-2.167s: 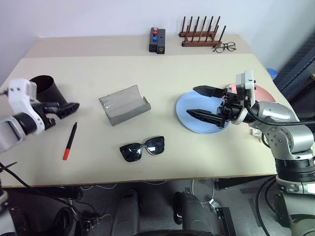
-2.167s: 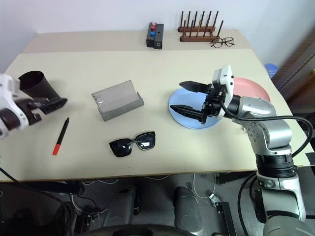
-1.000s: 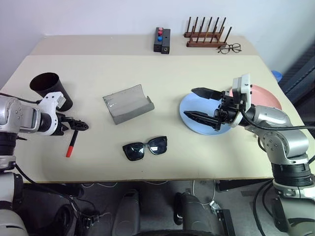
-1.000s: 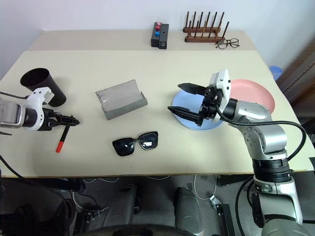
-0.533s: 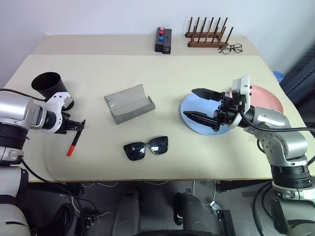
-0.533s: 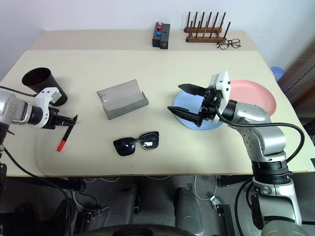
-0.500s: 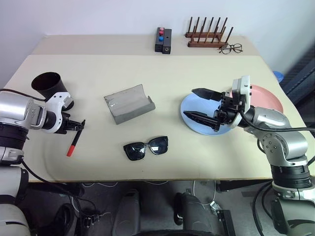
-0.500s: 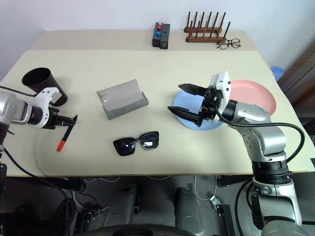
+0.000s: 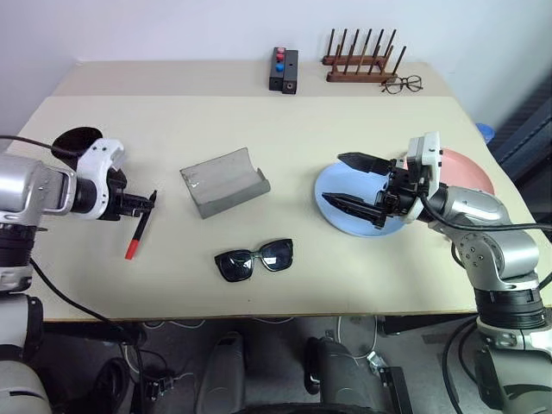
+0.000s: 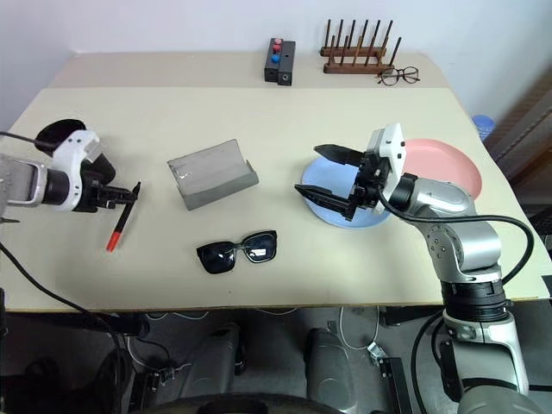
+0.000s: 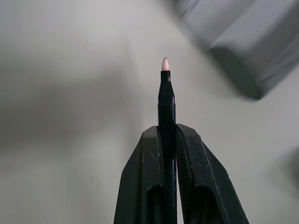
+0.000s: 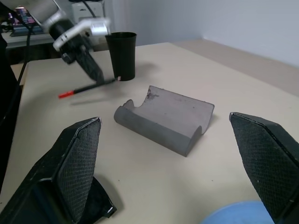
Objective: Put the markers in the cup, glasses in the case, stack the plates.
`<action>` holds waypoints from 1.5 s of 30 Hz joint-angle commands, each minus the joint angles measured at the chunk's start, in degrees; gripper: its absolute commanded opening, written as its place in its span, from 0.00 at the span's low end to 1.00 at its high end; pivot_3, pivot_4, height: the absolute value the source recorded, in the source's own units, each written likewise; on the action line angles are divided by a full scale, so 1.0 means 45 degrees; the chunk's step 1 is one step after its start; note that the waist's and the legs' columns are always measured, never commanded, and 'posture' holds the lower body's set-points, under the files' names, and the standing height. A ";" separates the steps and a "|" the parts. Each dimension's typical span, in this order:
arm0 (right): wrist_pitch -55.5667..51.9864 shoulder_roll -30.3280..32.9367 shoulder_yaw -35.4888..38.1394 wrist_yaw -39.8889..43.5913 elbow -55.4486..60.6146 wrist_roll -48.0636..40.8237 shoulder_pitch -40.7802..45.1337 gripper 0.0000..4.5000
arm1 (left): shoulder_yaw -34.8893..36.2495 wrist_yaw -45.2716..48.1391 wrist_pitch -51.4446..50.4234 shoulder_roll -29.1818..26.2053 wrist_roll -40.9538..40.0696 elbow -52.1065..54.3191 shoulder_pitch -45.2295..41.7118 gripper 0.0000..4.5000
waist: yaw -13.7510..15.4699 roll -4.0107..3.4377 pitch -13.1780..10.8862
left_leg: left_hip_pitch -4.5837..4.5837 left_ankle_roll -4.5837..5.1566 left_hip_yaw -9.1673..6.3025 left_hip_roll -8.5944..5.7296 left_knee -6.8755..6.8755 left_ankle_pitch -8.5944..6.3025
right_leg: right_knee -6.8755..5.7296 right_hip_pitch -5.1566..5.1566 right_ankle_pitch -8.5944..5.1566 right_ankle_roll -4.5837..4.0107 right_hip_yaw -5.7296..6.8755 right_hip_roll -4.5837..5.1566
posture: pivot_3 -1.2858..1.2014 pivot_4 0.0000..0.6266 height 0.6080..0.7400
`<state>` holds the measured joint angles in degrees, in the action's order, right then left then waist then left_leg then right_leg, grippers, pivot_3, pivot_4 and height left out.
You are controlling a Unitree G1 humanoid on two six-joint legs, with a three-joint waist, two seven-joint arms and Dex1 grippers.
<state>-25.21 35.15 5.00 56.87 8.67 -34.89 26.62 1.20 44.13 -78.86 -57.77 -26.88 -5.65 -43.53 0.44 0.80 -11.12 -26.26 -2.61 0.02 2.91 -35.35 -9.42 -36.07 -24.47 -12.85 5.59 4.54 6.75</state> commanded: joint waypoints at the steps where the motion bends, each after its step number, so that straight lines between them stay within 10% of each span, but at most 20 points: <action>1: 0.0341 -0.0039 0.0253 0.0050 0.0051 -0.0030 0.0409 1.00 | 0.2332 -0.0163 0.2707 0.0739 -0.0343 0.1218 0.0798 0.01 | 0.0009 -0.0004 0.0000 | 0.0001 0.0000 -0.0001 0.0000 0.0002 0.0000 | -0.0001 -0.0001 0.0000 0.0000 0.0000 0.0000 | 0.52 0.24 1.00; 10: 0.0231 -0.0194 0.0382 0.0159 -0.0266 -0.0316 0.0825 1.00 | 0.5159 -0.0837 0.8515 0.3534 -0.1001 0.1748 0.1346 0.01 | 0.0066 0.0003 0.0003 | -0.0016 0.0000 0.0002 -0.0001 -0.0035 0.0002 | -0.0004 0.0006 0.0013 0.0018 0.0001 -0.0002 | 0.52 0.24 1.00; 25: -0.0203 -0.0360 0.0348 -0.0207 0.0075 -0.0577 0.0980 1.00 | 0.6999 0.0541 1.7969 0.2379 -0.0250 -0.5307 -0.0894 0.01 | 0.0067 0.0004 0.0004 | -0.0014 0.0001 0.0005 -0.0001 -0.0044 0.0002 | -0.0009 0.0011 0.0015 0.0022 0.0002 -0.0005 | 0.52 0.24 1.00; 45: -0.0006 -0.1321 0.0300 -0.1127 0.0461 -0.0860 0.1183 1.00 | 0.7600 0.0487 2.0647 0.2832 -0.0612 -0.8237 0.0629 0.01 | 0.0051 0.0008 0.0007 | -0.0012 0.0001 0.0006 0.0001 -0.0049 0.0002 | -0.0016 0.0017 0.0017 0.0023 0.0003 -0.0005 | 0.52 0.24 1.00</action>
<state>-25.91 29.11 5.43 51.94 8.89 -38.44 31.07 34.52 46.39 12.87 -44.37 -28.87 -42.90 -40.71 0.67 0.84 -11.09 -26.31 -2.61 0.04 2.92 -35.57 -9.41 -36.15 -24.39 -12.78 5.69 4.55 6.73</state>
